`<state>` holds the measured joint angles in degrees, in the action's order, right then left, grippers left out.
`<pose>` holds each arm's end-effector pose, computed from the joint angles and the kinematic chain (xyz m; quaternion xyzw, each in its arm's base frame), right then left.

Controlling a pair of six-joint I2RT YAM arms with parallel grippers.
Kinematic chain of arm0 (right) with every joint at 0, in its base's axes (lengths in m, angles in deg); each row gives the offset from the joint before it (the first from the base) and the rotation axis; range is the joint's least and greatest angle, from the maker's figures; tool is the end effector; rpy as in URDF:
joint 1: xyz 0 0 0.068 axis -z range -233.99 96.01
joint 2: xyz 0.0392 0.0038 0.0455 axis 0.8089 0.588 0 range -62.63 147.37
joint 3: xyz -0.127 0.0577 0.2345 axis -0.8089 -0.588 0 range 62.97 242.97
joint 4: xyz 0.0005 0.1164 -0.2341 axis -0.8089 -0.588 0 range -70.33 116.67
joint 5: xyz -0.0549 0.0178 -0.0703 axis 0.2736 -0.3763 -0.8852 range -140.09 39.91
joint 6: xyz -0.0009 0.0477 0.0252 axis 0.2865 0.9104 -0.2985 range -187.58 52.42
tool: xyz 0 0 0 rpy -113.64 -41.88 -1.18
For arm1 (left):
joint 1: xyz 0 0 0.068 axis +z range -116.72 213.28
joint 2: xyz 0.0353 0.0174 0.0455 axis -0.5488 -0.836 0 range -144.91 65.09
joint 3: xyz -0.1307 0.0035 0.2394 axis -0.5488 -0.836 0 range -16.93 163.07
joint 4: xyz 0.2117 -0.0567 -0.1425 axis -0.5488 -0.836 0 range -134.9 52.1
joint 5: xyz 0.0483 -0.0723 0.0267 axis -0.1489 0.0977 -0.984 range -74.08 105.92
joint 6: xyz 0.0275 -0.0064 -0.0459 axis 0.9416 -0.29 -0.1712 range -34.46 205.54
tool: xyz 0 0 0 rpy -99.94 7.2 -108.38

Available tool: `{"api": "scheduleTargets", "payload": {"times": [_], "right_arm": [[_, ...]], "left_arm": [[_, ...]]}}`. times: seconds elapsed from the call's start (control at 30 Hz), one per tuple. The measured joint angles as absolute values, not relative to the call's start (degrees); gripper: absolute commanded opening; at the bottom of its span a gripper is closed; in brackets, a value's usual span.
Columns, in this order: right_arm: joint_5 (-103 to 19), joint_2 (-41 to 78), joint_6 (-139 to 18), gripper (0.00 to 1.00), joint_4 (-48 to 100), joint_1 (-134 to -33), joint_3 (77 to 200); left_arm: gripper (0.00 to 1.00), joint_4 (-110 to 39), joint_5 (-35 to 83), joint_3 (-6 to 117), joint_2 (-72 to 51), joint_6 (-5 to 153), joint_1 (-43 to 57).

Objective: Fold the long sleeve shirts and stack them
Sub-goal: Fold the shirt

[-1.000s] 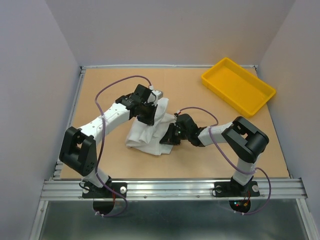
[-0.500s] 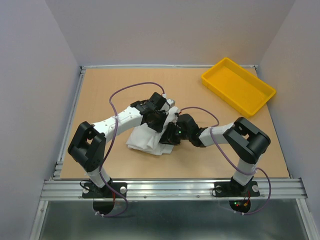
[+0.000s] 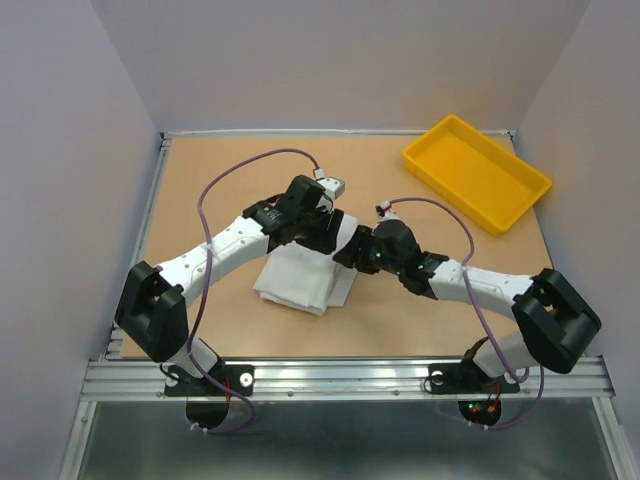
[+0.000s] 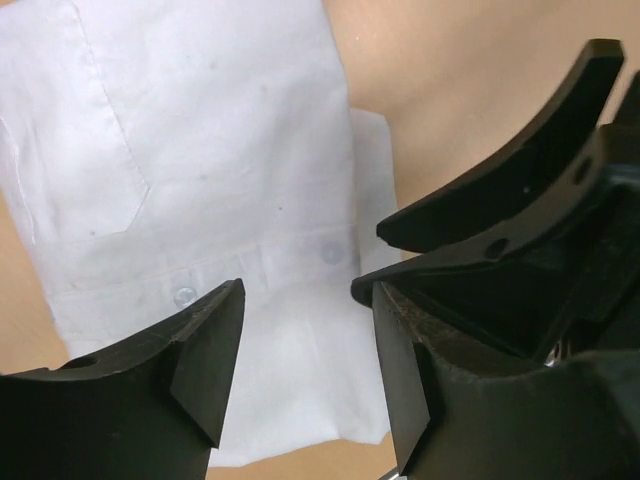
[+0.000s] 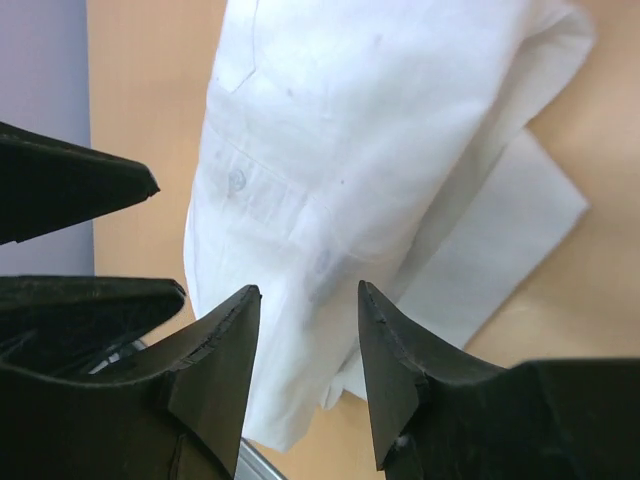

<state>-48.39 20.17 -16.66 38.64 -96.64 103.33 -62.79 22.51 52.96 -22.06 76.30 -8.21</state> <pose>0.2219 0.2059 0.1988 0.0551 0.8662 0.3706 0.3305 0.2517 -0.2282 0.2884 0.2759 0.8702 -0.2209 0.3434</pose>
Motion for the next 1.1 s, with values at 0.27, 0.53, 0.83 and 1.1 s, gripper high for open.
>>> {"api": "scheduleTargets", "payload": {"times": [0.27, 0.53, 0.83, 1.1], "right_arm": [[-53.92, 12.22, -19.79, 0.51, 32.58, -90.78, 101.91], [-51.76, 15.36, -24.44, 0.47, 29.26, -89.06, 108.86], [-49.88, 26.36, -25.45, 0.46, 31.32, -88.82, 122.76], [-47.04, 36.52, -21.05, 0.43, 38.27, -87.31, 121.43]], "left_arm": [[0.62, -59.2, 19.78, 51.91, -16.16, 72.08, -6.97], [0.55, -54.79, 19.95, 44.24, -13.5, 69.96, -6.33], [0.53, -49.85, 26.53, 36.41, -13.5, 69.81, -7.03], [0.47, -47.79, 30.53, 31.84, -17.6, 69.27, -7.64]]}}
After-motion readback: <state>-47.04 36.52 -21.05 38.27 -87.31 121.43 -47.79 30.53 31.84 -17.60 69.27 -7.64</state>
